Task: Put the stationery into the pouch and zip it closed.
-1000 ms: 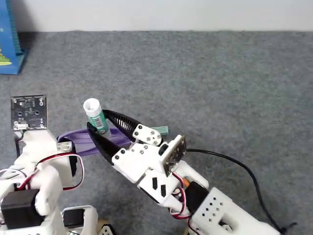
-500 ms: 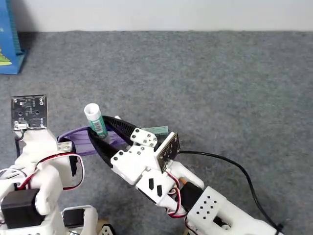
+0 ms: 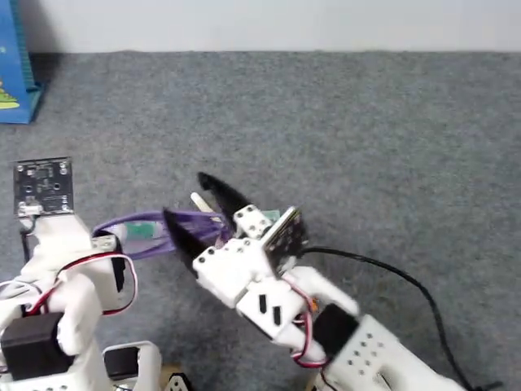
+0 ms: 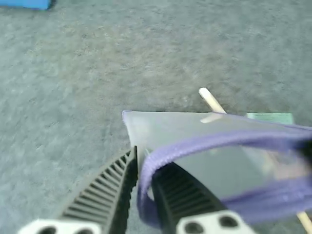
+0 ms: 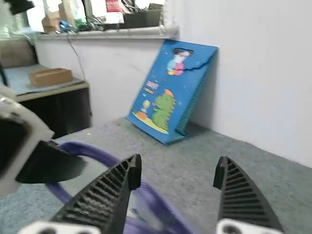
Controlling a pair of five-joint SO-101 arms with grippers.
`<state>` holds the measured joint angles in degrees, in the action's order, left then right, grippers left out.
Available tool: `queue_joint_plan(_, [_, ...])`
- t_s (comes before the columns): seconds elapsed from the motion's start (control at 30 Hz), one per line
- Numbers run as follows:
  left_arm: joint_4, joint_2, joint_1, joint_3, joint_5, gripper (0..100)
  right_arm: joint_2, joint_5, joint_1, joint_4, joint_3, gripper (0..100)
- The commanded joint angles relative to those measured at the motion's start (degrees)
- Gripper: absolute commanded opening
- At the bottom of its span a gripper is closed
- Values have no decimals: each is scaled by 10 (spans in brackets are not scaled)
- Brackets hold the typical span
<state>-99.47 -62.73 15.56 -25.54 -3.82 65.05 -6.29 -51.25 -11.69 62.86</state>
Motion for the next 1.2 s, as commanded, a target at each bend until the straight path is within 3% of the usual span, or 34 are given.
queue_joint_plan(0.0, [-10,4,44,1,0,13,44,-14,64,-150,-88,235])
queue_joint_plan(0.17, [-10,4,84,1,14,13,43,-38,160,-302,-120,234])
queue_joint_plan(0.37, [-10,4,126,1,25,13,-12,-22,206,-396,-114,234])
queue_joint_plan(0.67, [-10,4,145,0,39,13,-237,38,207,-395,-125,233])
queue_joint_plan(0.9, [-10,4,144,-7,39,13,-430,93,209,-320,-158,233])
queue_joint_plan(1.17, [-9,4,143,-18,40,13,-601,100,210,-307,-275,233])
